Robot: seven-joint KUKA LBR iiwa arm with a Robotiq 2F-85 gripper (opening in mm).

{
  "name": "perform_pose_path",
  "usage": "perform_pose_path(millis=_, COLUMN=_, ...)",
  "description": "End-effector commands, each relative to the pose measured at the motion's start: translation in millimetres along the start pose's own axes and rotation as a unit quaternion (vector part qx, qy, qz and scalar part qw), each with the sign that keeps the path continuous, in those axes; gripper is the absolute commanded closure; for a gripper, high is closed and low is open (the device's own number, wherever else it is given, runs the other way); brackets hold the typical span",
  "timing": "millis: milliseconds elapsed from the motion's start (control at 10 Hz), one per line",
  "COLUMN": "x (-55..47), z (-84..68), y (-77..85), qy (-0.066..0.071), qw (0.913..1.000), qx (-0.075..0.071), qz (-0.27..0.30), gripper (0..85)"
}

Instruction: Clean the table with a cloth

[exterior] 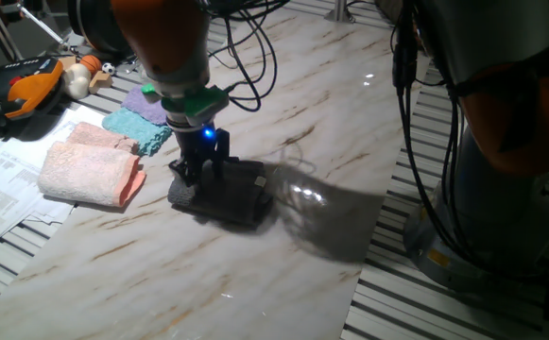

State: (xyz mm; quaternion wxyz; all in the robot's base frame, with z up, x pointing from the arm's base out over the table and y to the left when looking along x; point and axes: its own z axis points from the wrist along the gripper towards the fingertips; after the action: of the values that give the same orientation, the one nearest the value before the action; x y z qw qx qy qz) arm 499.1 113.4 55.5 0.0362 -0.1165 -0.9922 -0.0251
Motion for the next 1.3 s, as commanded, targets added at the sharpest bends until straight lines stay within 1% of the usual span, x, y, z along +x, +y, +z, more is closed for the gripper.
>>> perform_pose_path(millis=0, x=-0.8, z=3.2, y=0.5, qy=-0.006, qw=1.0, qx=0.003, qz=-0.002, gripper=0.0)
perform_pose_path(millis=100, x=-1.9, z=7.4, y=0.4, qy=-0.015, qw=0.9999, qx=0.007, qz=-0.003, gripper=0.0)
perform_pose_path(millis=200, x=-3.2, z=11.4, y=-0.2, qy=-0.021, qw=0.9998, qx=0.005, qz=-0.004, gripper=0.0)
perform_pose_path(millis=300, x=-4.5, z=14.0, y=-0.6, qy=-0.023, qw=0.9997, qx=0.005, qz=-0.008, gripper=17.0)
perform_pose_path(millis=400, x=-4.8, z=17.3, y=-0.6, qy=-0.029, qw=0.9995, qx=0.005, qz=-0.013, gripper=17.0)
perform_pose_path(millis=500, x=-4.8, z=21.8, y=0.2, qy=-0.037, qw=0.9991, qx=0.009, qz=-0.02, gripper=34.0)
perform_pose_path(millis=600, x=-5.7, z=25.9, y=1.1, qy=-0.042, qw=0.9985, qx=0.012, qz=-0.032, gripper=34.0)
perform_pose_path(millis=700, x=-7.3, z=27.7, y=0.5, qy=-0.044, qw=0.9981, qx=0.014, qz=-0.041, gripper=51.0)
perform_pose_path(millis=800, x=-9.4, z=28.6, y=-0.8, qy=-0.046, qw=0.9975, qx=0.017, qz=-0.051, gripper=51.0)
perform_pose_path(millis=900, x=-13.2, z=28.3, y=-3.5, qy=-0.046, qw=0.9965, qx=0.023, qz=-0.067, gripper=68.0)
perform_pose_path(millis=1000, x=-20.2, z=27.3, y=-8.8, qy=-0.042, qw=0.9955, qx=0.022, qz=-0.082, gripper=85.0)
perform_pose_path(millis=1100, x=-25.2, z=28.0, y=-14.1, qy=-0.042, qw=0.9947, qx=0.021, qz=-0.092, gripper=85.0)
perform_pose_path(millis=1200, x=-29.7, z=29.1, y=-19.7, qy=-0.041, qw=0.994, qx=0.017, qz=-0.1, gripper=85.0)
